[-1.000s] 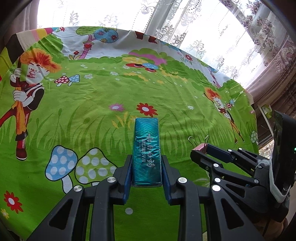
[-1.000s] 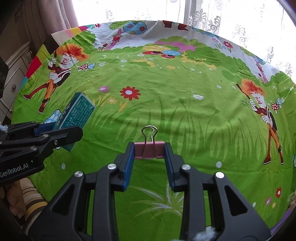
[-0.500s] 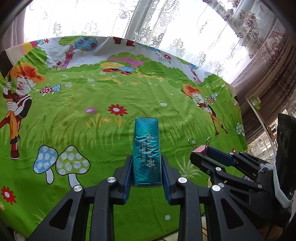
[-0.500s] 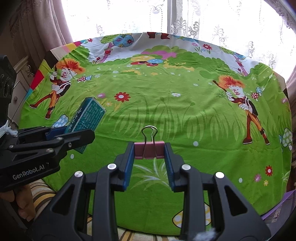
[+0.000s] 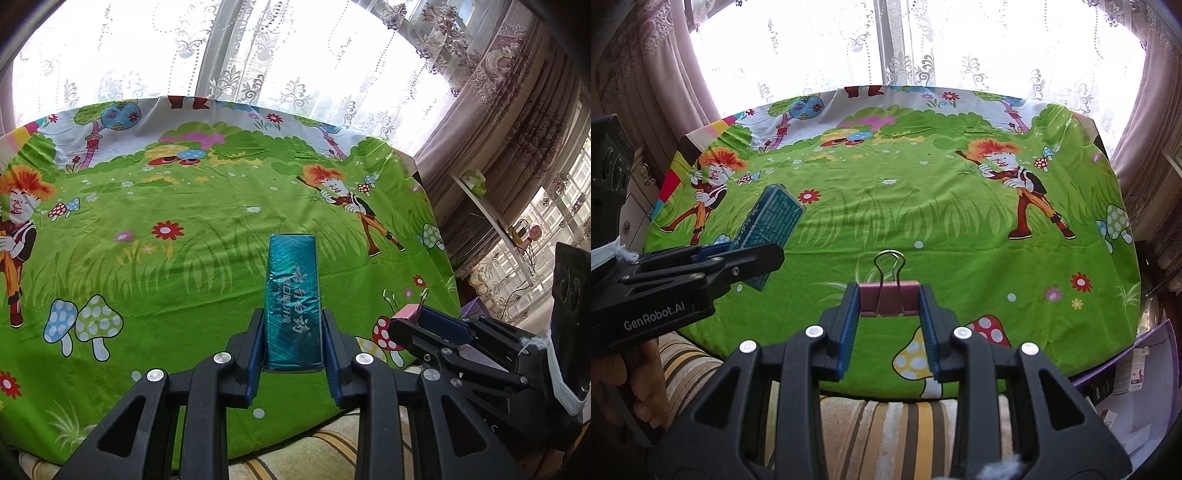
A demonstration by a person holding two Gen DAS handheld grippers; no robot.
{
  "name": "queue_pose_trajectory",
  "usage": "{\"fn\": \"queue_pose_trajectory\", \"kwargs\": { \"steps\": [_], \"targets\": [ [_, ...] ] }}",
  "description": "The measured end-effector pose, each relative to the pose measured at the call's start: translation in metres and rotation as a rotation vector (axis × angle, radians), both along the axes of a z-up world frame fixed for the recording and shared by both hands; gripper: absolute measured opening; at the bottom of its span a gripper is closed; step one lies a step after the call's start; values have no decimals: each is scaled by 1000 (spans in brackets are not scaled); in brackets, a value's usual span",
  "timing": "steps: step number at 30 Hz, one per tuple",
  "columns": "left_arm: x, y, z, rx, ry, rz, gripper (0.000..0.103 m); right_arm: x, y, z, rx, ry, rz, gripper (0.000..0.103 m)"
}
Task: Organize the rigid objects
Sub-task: 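Carry the teal box and clip to the purple-rimmed box and release both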
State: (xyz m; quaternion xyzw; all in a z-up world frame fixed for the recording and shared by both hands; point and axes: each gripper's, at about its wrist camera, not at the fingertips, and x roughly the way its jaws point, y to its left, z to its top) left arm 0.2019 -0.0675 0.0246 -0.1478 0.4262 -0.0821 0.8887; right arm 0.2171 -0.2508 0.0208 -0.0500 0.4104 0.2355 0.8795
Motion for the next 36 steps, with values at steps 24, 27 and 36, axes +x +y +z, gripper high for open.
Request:
{"fn": "queue_pose_trajectory", "kwargs": {
  "steps": [24, 27, 36],
  "targets": [
    [-58, -152, 26, -55, 25, -307, 30, -83, -144, 46, -28, -94, -227, 36],
    [-64, -166, 21, -89, 59, -331, 30, -93, -161, 44, -38, -90, -265, 36],
    [-70, -207, 6, -124, 142, -380, 30, -112, -220, 26, -51, -50, -413, 36]
  ]
}}
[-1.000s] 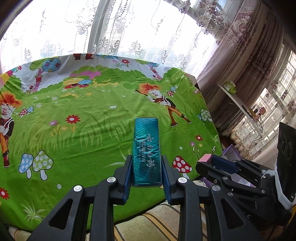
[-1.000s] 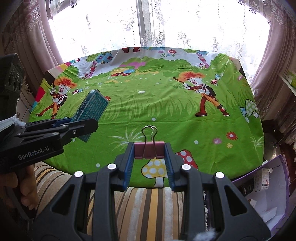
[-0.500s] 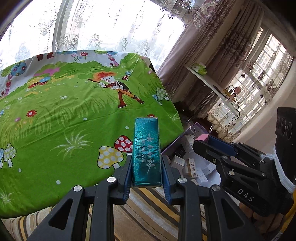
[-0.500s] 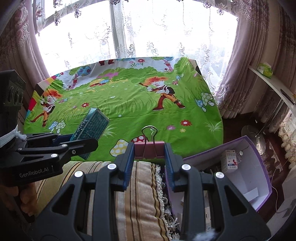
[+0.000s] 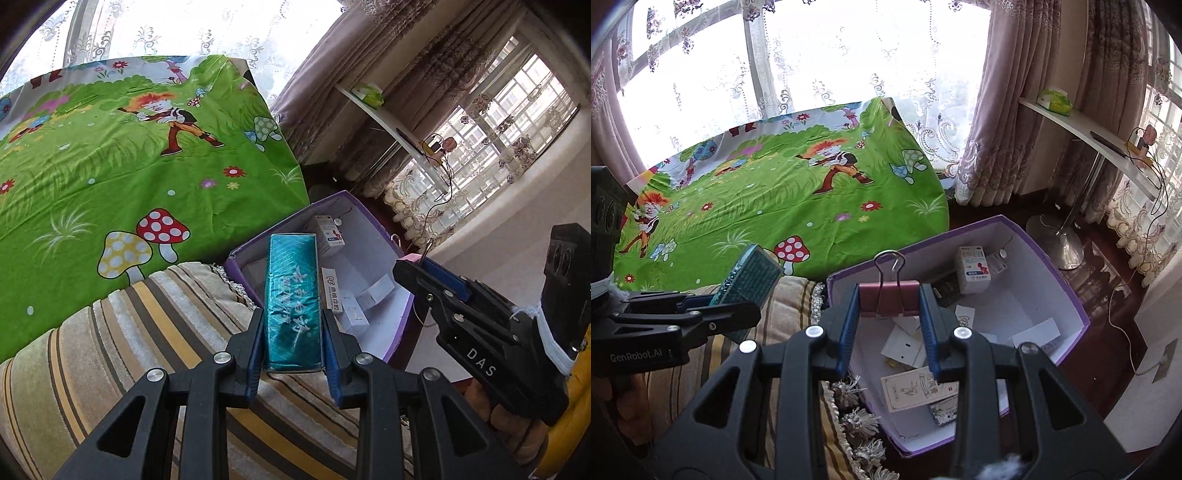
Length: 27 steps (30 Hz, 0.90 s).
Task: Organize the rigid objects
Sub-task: 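Carry the teal box and clip to the purple-rimmed box and release both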
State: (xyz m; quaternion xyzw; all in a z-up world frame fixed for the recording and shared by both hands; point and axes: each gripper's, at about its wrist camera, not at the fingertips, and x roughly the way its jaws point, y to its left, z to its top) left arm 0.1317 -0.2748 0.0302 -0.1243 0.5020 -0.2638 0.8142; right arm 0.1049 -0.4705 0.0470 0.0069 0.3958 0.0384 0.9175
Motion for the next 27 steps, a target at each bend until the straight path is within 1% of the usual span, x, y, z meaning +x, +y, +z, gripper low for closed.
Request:
{"fn": "queue_pose_trajectory", "kwargs": {
  "steps": [4, 11, 13, 14, 15, 17, 19, 21, 23, 25, 27],
  "targets": [
    [0, -20, -8, 15, 29, -33, 30, -3, -17, -4, -11, 11, -50, 36],
    [6, -36, -20, 17, 74, -33, 32, -5, -31, -8, -5, 18, -102, 36],
    [7, -34, -23, 19, 92, -25, 39, -4, -32, -9, -2, 23, -109, 36],
    [8, -32, -25, 18, 99, -17, 46, -4, -33, -10, 3, 26, -112, 36],
    [9, -30, -25, 16, 104, -9, 50, -4, -34, -11, 8, 29, -117, 37],
    [8, -27, -25, 10, 104, -3, 51, -4, -36, -10, 15, 32, -134, 46],
    [5, -25, -24, 13, 105, 2, 54, -7, -37, -9, 7, 27, -142, 62],
    [1, -23, -24, 11, 112, 6, 58, -12, -39, -8, -3, 26, -159, 68],
    [-6, -23, -22, 22, 104, 14, 60, -17, -41, -8, -6, 37, -180, 71],
    [-15, -26, -19, 43, 85, 17, 66, -23, -41, -9, -8, 57, -194, 72],
    [-22, -33, -16, 66, 65, -4, 78, -28, -42, -11, -13, 89, -207, 72]
  ]
}}
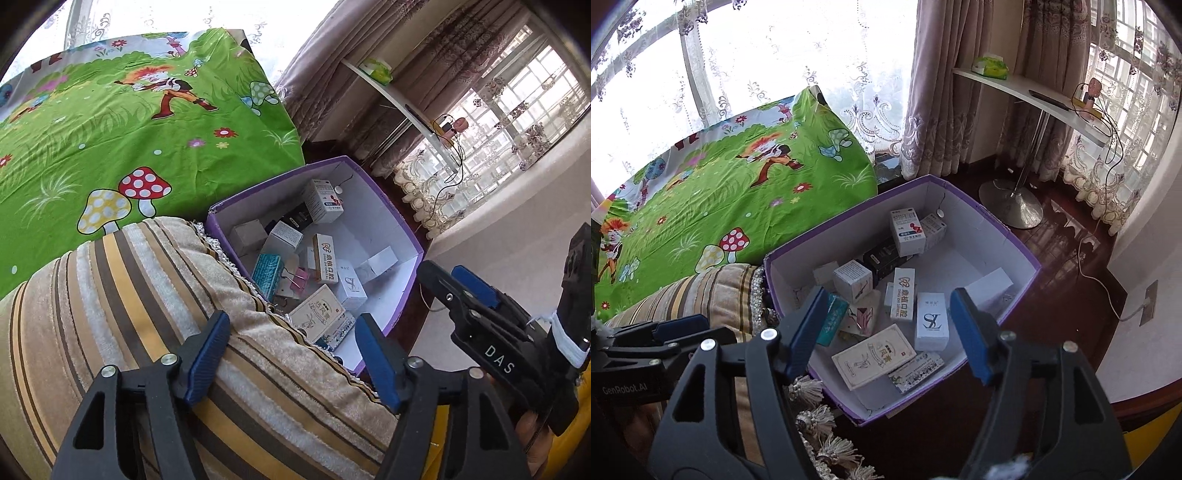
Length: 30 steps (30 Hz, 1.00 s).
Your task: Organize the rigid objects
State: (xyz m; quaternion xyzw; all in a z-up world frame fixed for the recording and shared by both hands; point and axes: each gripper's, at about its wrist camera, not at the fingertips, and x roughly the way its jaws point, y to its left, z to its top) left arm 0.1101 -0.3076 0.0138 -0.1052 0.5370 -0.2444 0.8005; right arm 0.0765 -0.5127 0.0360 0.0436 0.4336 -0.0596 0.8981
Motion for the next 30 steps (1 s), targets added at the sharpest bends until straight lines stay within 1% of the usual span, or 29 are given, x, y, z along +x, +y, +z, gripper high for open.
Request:
{"fn": "queue_pose_trajectory", "kwargs": {
  "steps": [3, 6, 9, 15, 30],
  "targets": [
    [-1, -7, 0, 19, -13, -24, 87, -8, 1, -2, 4, 20, 3, 72],
    [1, -7, -2, -6, -15, -38, 94, -10, 4, -3, -32, 19, 6, 72],
    [2, -6, -2, -45, -12, -50, 100, -10, 4, -2, -27, 18, 12, 72],
    [4, -5, -4, -52, -8, -50, 100, -9, 5, -3, -41, 19, 15, 72],
    [3, -7, -4, -37, -13, -58, 100, -9, 4, -5, -30, 26, 10, 72]
  ]
}}
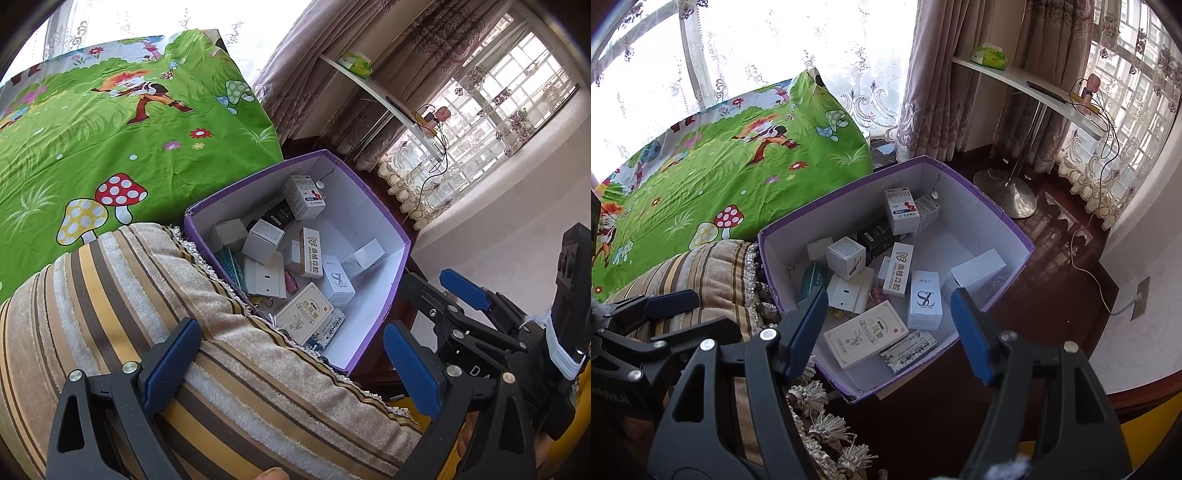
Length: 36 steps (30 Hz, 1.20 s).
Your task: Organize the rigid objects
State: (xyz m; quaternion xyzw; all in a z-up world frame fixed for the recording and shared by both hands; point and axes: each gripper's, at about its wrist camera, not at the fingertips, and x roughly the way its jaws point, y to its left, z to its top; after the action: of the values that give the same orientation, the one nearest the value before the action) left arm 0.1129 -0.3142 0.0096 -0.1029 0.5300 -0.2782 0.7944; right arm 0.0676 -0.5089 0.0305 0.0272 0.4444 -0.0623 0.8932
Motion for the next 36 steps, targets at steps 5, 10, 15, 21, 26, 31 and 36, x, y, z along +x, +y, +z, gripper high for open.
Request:
{"fn": "queue_pose_trajectory", "kwargs": {
  "steps": [5, 10, 15, 21, 26, 31, 36],
  "targets": [
    [0, 0, 0, 0, 0, 0, 101, 0, -1, 0, 3, 0, -1, 72],
    [0, 0, 0, 0, 0, 1, 101, 1, -1, -1, 4, 3, 1, 72],
    [0, 0, 0, 0, 0, 1, 101, 1, -1, -1, 7, 4, -1, 72],
    [0, 0, 0, 0, 0, 1, 101, 1, -2, -1, 8, 4, -1, 72],
    [0, 0, 0, 0, 0, 1, 101, 1, -2, -2, 9, 4, -1, 72],
    [0, -1, 0, 0, 0, 1, 101, 1, -2, -2, 9, 4, -1, 72],
    [0, -1, 0, 0, 0, 1, 101, 1, -2, -2, 9, 4, -1, 72]
  ]
}}
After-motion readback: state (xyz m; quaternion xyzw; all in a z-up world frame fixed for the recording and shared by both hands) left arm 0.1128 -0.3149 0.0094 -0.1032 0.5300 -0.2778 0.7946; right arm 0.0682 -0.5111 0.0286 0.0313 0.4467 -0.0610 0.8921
